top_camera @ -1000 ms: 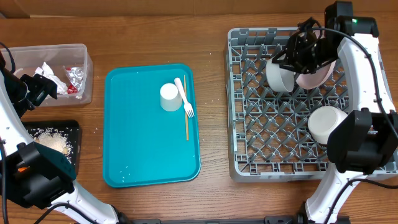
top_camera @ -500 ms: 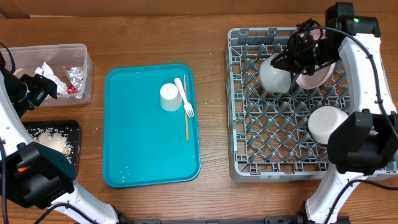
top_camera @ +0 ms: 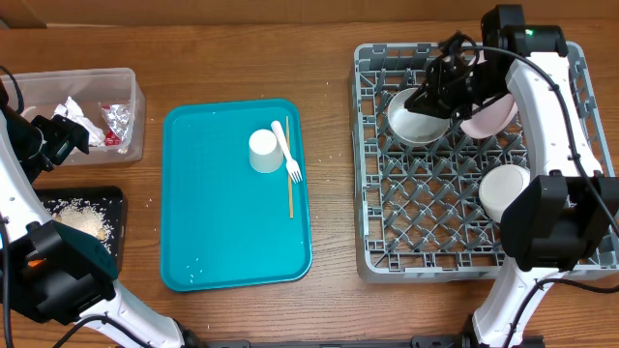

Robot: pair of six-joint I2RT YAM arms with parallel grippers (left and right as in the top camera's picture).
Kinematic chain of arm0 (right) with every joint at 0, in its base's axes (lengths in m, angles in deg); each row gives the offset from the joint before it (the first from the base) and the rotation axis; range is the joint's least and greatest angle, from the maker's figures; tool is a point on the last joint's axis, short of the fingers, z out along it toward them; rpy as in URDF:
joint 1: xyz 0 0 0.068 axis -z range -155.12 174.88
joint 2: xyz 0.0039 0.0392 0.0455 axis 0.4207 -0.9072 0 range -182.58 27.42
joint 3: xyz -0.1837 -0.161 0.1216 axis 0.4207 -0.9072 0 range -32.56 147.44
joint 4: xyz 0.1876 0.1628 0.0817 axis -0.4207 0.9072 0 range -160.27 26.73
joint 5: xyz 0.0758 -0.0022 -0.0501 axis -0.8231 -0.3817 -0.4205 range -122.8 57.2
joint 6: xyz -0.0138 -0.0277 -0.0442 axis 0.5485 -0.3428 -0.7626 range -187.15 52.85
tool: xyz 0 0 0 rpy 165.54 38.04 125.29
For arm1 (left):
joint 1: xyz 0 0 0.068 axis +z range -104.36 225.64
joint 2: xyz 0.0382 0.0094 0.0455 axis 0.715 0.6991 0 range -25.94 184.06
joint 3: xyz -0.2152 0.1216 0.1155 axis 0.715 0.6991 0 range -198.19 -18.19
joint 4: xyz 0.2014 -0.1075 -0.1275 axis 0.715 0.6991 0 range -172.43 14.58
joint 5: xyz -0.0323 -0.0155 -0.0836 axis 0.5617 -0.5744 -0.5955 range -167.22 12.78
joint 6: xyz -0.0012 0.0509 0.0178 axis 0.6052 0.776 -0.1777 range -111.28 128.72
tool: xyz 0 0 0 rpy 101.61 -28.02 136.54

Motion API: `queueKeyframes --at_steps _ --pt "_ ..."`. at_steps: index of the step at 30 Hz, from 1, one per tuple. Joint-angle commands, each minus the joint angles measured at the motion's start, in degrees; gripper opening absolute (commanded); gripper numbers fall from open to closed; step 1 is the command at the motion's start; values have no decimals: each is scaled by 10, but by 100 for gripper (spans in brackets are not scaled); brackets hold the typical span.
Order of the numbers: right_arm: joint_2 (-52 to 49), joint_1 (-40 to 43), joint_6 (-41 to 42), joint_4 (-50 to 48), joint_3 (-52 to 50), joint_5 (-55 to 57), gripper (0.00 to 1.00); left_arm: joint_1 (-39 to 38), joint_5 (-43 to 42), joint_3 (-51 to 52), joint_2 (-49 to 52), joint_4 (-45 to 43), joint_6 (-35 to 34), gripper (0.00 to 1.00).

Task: Sort waste into correct bins and load items into the dishwasher rack

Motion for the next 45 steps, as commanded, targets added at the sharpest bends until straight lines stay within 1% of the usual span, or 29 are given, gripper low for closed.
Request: queueKeyframes --at_steps 1,2,4,6,7,8,9,13,17,20,25,29,31,33,35,37,38,45 --pt "40 -2 35 -1 0 111 11 -1 8 -10 -14 1 -12 100" --pt "48 -2 48 0 2 143 12 -1 8 -10 -14 1 -12 100" --pt "64 -2 71 2 4 202 19 -1 8 -10 -14 1 -12 100" --pt "80 -2 88 8 4 256 37 -1 8 -10 -14 1 -12 100" --pt "83 -2 95 13 4 273 54 -1 8 -10 -14 1 -12 100" --pt "84 -2 97 20 4 282 59 -1 8 -10 -14 1 -12 100" --pt "84 -2 97 26 3 284 59 -1 8 -10 -14 1 -12 100" --pt "80 -8 97 14 -25 286 59 -1 8 -10 -14 1 -12 100" --pt "80 -20 97 -25 -68 291 57 -1 8 -10 -14 1 -12 100" --pt "79 -25 115 -51 -92 316 56 -1 8 -10 -14 1 -12 100" --pt "79 -27 114 -68 -99 326 50 -1 8 -10 -14 1 -12 100" --pt "77 -27 115 -70 -100 331 49 -1 8 -10 -14 1 -12 100" --pt "74 -27 128 -71 -102 338 49 -1 8 -10 -14 1 -12 100" --pt "70 -28 132 -71 -103 342 45 -1 8 -10 -14 1 -12 100" --pt "66 -30 132 -71 -104 343 39 -1 8 -10 -14 1 -12 100" --pt "64 -33 137 -74 -104 348 29 -1 8 -10 -14 1 -12 100" --pt "64 -34 144 -75 -104 354 27 -1 8 -10 -14 1 -12 99" --pt "61 -40 144 -81 -104 356 28 -1 8 -10 -14 1 -12 100"
